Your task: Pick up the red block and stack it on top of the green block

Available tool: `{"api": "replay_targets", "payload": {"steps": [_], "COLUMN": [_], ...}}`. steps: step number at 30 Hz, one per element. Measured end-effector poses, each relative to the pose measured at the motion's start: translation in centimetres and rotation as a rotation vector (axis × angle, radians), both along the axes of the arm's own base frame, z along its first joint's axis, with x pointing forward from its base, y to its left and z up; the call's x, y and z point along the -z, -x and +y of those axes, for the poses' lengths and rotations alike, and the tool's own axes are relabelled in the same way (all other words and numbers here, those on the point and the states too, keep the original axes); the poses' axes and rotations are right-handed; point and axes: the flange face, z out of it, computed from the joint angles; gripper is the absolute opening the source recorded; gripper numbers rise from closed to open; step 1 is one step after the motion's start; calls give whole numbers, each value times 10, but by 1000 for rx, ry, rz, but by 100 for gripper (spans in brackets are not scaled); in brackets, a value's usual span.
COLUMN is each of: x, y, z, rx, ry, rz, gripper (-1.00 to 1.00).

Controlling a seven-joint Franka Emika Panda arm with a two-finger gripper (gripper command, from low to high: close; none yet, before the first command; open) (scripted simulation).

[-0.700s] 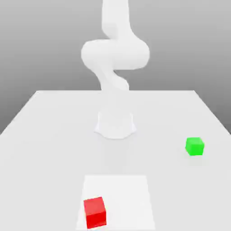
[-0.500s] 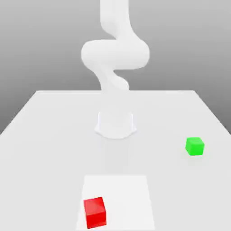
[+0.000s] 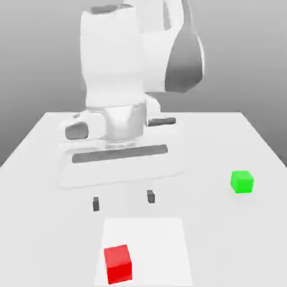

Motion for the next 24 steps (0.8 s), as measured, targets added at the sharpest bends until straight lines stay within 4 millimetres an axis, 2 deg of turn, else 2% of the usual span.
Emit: {"api": "replay_targets", "payload": {"steps": [3, 8, 9, 14, 15, 16, 21, 24], "x": [54, 121, 132, 132, 137, 133, 79, 66], "y": [13, 17, 18, 18, 18, 18, 18, 32], "z": [-7, -10, -10, -10, -10, -10, -6, 63], "rx": [-29, -40, -40, -40, -39, -40, -52, -293], "ry": [27, 37, 37, 36, 36, 36, 35, 18], "rz": [84, 112, 112, 113, 114, 114, 113, 109], "gripper": [0, 0, -100, -100, -100, -100, -100, -100]}}
